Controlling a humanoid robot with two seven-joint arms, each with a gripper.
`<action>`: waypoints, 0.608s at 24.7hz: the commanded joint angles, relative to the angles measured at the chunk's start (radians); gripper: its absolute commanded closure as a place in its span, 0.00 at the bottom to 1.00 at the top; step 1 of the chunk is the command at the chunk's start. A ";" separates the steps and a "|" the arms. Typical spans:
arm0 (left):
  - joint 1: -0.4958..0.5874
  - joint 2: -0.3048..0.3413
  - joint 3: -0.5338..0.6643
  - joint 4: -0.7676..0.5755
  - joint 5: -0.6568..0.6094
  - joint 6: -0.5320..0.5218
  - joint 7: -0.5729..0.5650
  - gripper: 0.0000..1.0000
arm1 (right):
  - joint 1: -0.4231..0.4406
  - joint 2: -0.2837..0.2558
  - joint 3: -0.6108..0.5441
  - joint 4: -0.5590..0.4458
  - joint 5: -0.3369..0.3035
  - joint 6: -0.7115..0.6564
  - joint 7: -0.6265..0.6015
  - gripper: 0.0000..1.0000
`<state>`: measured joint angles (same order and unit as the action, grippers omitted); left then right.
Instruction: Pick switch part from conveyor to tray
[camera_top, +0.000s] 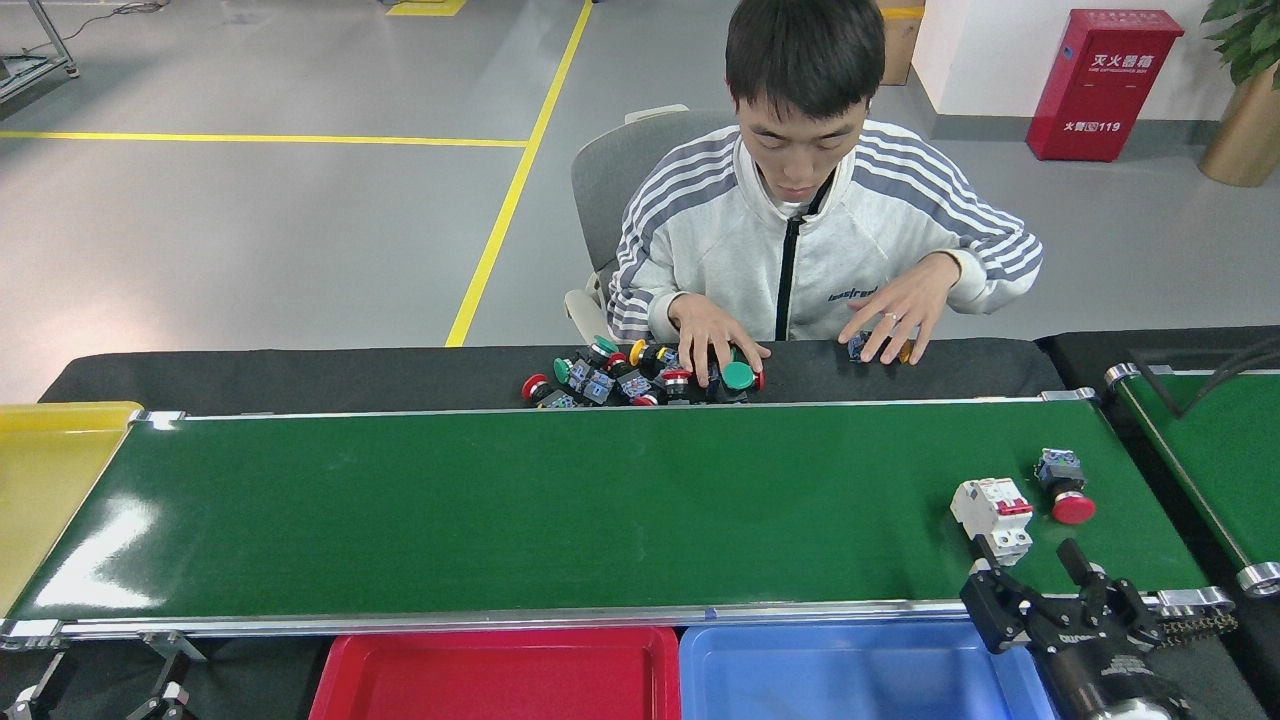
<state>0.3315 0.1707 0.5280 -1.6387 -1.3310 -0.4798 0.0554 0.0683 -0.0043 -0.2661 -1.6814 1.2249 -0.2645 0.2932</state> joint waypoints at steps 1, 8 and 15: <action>-0.005 0.010 0.003 -0.009 0.003 -0.003 0.007 0.00 | -0.031 -0.006 0.012 0.006 0.001 0.004 0.018 0.03; -0.006 0.012 0.001 -0.009 0.003 -0.003 0.007 0.00 | -0.084 -0.006 0.028 0.057 0.025 0.016 0.047 0.04; -0.006 0.012 0.001 -0.009 0.001 -0.003 0.006 0.00 | -0.127 -0.014 0.113 0.112 0.094 0.093 0.041 0.87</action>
<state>0.3310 0.1709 0.5263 -1.6386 -1.3311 -0.4815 0.0559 -0.0426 -0.0084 -0.1537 -1.5608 1.3187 -0.1824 0.3452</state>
